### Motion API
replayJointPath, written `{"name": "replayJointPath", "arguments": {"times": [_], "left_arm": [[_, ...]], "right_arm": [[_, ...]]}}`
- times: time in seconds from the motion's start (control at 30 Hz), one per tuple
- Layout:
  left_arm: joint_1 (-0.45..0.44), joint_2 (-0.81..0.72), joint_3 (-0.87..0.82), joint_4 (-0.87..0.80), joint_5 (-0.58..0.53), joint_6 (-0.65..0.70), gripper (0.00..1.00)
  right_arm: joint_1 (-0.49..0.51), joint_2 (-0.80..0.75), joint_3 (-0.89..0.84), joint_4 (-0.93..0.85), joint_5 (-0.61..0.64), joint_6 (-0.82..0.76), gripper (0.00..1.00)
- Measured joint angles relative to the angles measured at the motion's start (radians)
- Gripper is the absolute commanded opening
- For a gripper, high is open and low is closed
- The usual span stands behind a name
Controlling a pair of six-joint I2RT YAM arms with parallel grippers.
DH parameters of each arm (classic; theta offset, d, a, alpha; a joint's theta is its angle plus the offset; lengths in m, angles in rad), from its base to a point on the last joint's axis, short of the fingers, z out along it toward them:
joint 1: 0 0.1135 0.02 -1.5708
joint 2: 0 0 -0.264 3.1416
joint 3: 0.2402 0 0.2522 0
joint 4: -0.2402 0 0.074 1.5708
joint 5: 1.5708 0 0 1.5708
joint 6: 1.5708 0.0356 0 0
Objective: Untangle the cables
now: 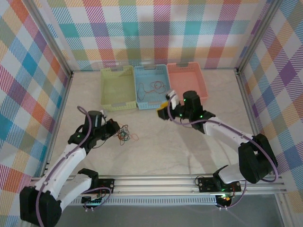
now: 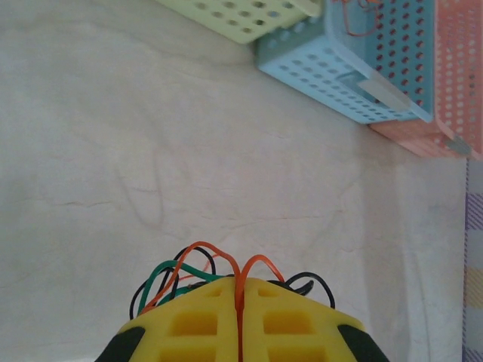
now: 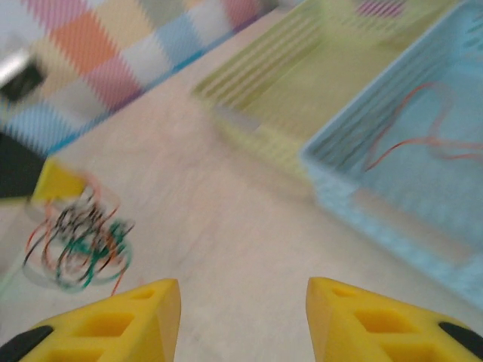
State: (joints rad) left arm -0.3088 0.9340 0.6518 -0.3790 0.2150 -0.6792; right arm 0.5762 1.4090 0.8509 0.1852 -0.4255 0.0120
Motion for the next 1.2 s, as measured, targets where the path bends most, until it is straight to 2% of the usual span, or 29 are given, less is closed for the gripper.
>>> {"name": "replayJointPath", "arguments": {"times": [0.1, 0.27, 0.57, 0.83, 1.03, 1.1, 1.2], "left_arm": [[-0.034, 0.106, 0.07, 0.028, -0.009, -0.01, 0.0], [-0.04, 0.216, 0.124, 0.063, -0.023, -0.009, 0.0], [-0.06, 0.235, 0.113, 0.136, -0.023, 0.007, 0.0], [-0.084, 0.229, 0.077, 0.149, -0.022, 0.014, 0.0], [-0.104, 0.175, 0.072, 0.146, -0.025, 0.018, 0.0], [-0.113, 0.167, 0.072, 0.146, -0.025, 0.018, 0.0], [-0.123, 0.164, 0.071, 0.146, -0.026, 0.021, 0.0]], "right_arm": [[0.062, 0.027, -0.042, 0.007, -0.045, -0.092, 0.54], [0.122, 0.126, -0.049, 0.063, -0.073, -0.228, 0.58], [0.225, 0.328, -0.04, 0.092, -0.018, -0.422, 0.62], [0.273, 0.383, 0.003, 0.133, 0.059, -0.492, 0.6], [0.282, 0.383, 0.0, 0.179, 0.074, -0.497, 0.55], [0.288, 0.383, 0.0, 0.178, 0.084, -0.502, 0.48], [0.3, 0.383, 0.0, 0.178, 0.1, -0.512, 0.3]]}}
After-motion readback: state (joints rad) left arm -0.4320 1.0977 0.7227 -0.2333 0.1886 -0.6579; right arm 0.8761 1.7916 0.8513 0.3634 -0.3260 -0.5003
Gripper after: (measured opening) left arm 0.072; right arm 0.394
